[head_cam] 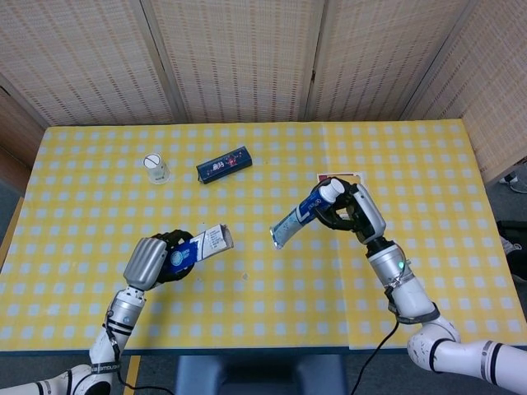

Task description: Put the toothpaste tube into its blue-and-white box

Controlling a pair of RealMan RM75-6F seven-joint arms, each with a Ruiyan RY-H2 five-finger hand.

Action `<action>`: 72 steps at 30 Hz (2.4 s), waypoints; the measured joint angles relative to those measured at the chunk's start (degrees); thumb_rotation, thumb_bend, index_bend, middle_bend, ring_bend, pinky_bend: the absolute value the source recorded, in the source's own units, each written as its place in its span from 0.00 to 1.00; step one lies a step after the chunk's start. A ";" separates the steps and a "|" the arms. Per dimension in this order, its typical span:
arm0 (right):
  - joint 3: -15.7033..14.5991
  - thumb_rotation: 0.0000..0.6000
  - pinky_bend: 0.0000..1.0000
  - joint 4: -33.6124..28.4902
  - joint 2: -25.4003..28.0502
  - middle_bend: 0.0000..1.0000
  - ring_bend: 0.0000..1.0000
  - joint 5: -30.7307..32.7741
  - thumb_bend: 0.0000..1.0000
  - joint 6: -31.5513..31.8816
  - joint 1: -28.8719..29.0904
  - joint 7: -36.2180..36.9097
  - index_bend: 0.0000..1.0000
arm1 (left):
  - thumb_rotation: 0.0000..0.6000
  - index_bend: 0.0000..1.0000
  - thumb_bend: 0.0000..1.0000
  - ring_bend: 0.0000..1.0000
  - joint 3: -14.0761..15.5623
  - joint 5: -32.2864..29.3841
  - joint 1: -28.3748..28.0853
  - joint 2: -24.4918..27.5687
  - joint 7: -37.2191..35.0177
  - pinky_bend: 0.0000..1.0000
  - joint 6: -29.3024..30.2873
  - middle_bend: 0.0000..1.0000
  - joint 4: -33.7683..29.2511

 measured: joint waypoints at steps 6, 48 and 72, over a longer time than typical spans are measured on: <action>0.60 1.00 0.92 -1.83 -1.65 0.53 0.71 0.46 0.65 0.14 0.62 1.35 0.72 | 1.00 0.58 0.35 0.57 -0.11 0.12 -0.07 -1.78 0.99 0.55 0.53 0.66 -1.01; 3.46 1.00 0.92 2.24 -13.60 0.53 0.71 3.39 0.65 -0.06 3.28 10.48 0.72 | 1.00 0.58 0.35 0.57 -0.60 2.44 0.03 -5.71 4.51 0.55 3.31 0.66 -7.45; 0.51 1.00 0.92 5.35 -19.51 0.53 0.72 -1.11 0.65 3.61 2.04 11.79 0.72 | 1.00 0.58 0.35 0.57 -4.83 0.76 0.11 -6.25 -0.33 0.55 5.53 0.67 -6.71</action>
